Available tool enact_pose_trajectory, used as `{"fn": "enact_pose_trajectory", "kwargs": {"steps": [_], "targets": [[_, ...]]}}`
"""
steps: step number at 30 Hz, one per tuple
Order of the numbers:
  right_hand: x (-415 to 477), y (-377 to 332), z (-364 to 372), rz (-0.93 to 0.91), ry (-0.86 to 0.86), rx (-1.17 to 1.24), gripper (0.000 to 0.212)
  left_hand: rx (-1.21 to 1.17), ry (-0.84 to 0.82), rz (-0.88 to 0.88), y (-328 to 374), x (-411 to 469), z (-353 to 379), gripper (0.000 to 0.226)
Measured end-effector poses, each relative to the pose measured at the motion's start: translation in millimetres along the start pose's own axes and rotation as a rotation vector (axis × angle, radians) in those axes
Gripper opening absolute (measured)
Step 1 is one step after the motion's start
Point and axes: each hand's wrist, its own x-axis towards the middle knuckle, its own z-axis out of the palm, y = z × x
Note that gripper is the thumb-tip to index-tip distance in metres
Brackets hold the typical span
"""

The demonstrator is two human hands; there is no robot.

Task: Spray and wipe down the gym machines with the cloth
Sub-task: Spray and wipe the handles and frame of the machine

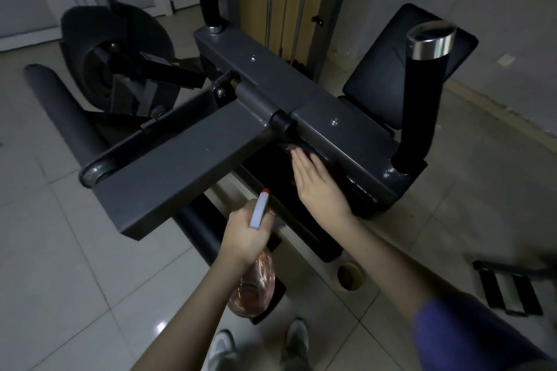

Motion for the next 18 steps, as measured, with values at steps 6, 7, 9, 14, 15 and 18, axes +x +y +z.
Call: {"fn": "enact_pose_trajectory", "kwargs": {"steps": [6,7,9,14,15,18], "targets": [[55,-11,-4,-0.051,-0.022,0.037,0.061,0.067,0.042,-0.024,-3,2,-11,0.015],[50,-11,-3,-0.028,-0.006,0.057,0.061,0.077,0.033,-0.020,-4,2,-12,0.014],[32,-7,-2,0.017,0.035,0.091,0.060,0.069,0.033,-0.017,-6,3,-15,0.014],[-38,5,15,0.134,0.064,0.159,0.072,0.000,0.001,-0.055,-8,4,-14,0.017],[-50,7,19,0.132,0.057,0.130,0.072,-0.003,-0.010,-0.062,-9,5,-13,0.018],[-57,7,23,0.115,0.049,0.072,0.072,0.005,-0.046,-0.061,-13,8,-11,0.017]]}}
